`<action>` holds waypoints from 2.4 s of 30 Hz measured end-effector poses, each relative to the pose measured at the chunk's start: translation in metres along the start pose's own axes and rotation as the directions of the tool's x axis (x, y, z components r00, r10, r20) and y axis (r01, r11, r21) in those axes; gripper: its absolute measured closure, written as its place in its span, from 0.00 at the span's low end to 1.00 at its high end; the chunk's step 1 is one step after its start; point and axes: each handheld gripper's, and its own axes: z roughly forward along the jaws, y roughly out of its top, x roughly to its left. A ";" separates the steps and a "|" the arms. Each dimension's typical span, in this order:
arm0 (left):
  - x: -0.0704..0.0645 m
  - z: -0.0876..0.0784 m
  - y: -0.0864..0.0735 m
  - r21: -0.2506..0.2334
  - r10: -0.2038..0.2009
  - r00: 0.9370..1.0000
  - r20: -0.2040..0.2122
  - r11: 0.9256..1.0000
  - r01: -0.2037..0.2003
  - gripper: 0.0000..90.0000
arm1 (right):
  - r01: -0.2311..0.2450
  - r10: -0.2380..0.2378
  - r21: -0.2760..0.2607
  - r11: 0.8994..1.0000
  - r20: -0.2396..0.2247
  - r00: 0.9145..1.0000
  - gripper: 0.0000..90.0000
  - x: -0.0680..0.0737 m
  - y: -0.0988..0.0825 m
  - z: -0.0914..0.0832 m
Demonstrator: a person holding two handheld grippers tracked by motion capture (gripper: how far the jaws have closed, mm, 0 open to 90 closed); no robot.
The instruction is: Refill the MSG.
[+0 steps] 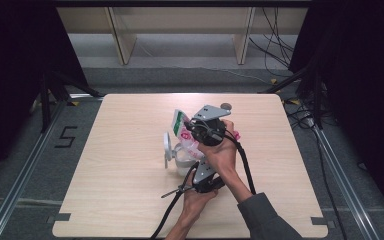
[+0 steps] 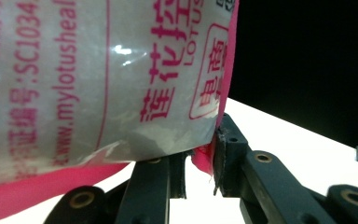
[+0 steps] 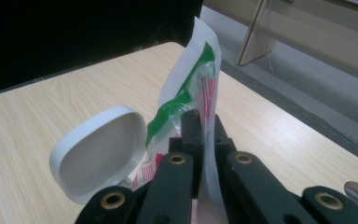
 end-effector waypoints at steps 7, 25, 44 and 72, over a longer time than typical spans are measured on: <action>0.002 0.002 0.001 -0.003 0.005 1.000 0.018 1.000 -0.005 0.85 | 0.024 -0.024 0.011 1.000 -0.003 1.000 1.00 -0.001 0.001 0.001; 0.002 0.002 0.003 -0.010 -0.001 1.000 0.014 1.000 0.001 0.85 | 0.031 -0.031 0.002 1.000 -0.001 1.000 1.00 0.000 0.004 0.003; 0.002 0.002 0.003 -0.009 0.006 1.000 0.013 1.000 -0.006 0.85 | 0.019 -0.019 0.023 1.000 -0.004 1.000 1.00 0.001 0.004 0.003; 0.003 0.001 0.003 0.016 0.030 1.000 0.006 0.999 -0.030 0.85 | 0.021 -0.021 0.008 1.000 0.002 1.000 1.00 0.002 0.004 0.004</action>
